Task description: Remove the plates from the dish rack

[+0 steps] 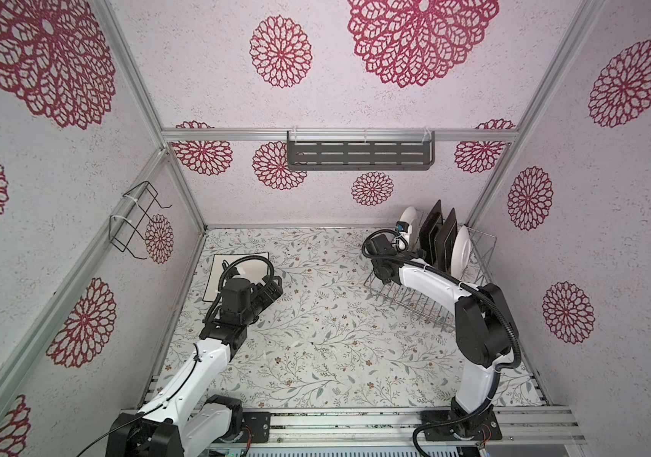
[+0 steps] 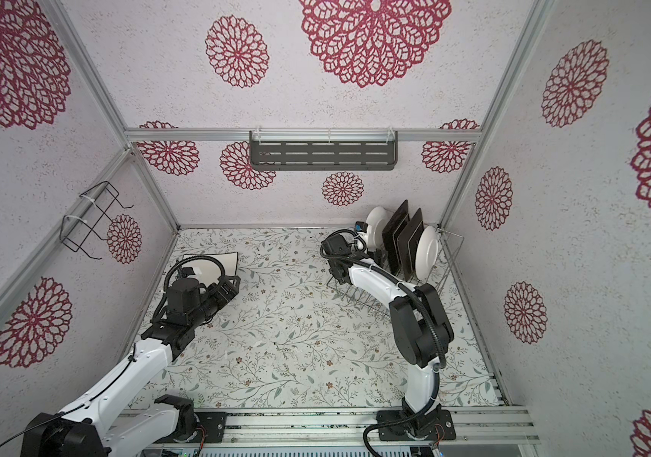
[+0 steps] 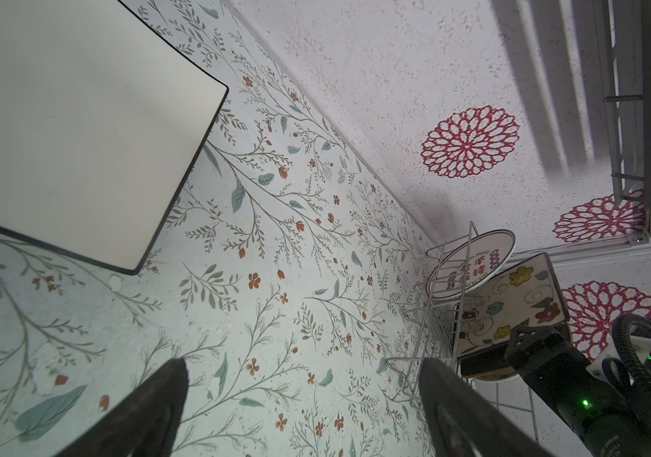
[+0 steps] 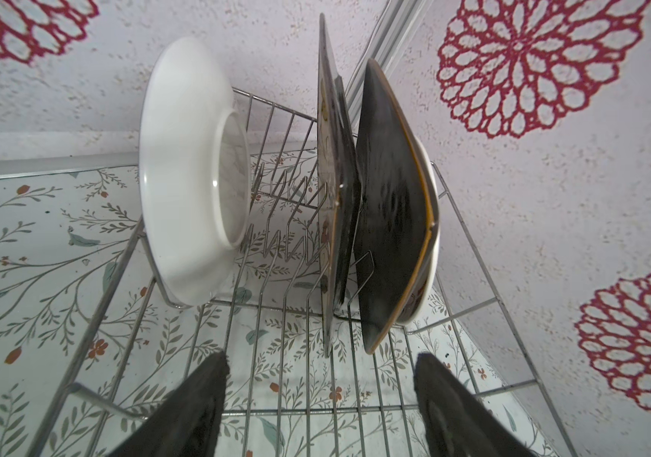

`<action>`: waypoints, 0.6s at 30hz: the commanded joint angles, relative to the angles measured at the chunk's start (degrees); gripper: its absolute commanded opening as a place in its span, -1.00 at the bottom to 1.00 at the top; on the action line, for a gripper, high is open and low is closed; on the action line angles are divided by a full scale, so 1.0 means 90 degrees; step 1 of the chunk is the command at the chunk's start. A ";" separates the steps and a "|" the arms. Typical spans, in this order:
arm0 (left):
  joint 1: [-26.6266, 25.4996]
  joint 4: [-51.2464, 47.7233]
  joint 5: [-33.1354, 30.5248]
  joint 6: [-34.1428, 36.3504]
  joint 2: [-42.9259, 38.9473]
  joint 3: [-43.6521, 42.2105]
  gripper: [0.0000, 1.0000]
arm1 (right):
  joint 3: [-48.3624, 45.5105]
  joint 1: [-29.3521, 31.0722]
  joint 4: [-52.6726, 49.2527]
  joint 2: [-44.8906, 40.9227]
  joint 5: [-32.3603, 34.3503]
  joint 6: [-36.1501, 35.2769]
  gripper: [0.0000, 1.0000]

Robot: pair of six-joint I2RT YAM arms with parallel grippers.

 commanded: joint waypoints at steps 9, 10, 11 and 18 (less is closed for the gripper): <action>-0.0067 0.0128 0.0082 0.0100 0.0385 0.0307 0.92 | -0.0063 -0.0225 0.1011 0.0130 0.0013 -0.0576 0.48; -0.0062 0.0153 0.0082 0.0099 0.0442 0.0312 0.92 | -0.0056 -0.0234 0.1055 0.0143 0.0027 -0.0595 0.48; -0.0067 0.0180 0.0091 0.0101 0.0489 0.0312 0.92 | -0.0058 -0.0252 0.1095 0.0162 0.0046 -0.0626 0.48; -0.0062 0.0261 0.0175 0.0070 0.0644 0.0341 0.92 | 0.0047 -0.0361 0.1205 0.0285 0.0117 -0.0753 0.46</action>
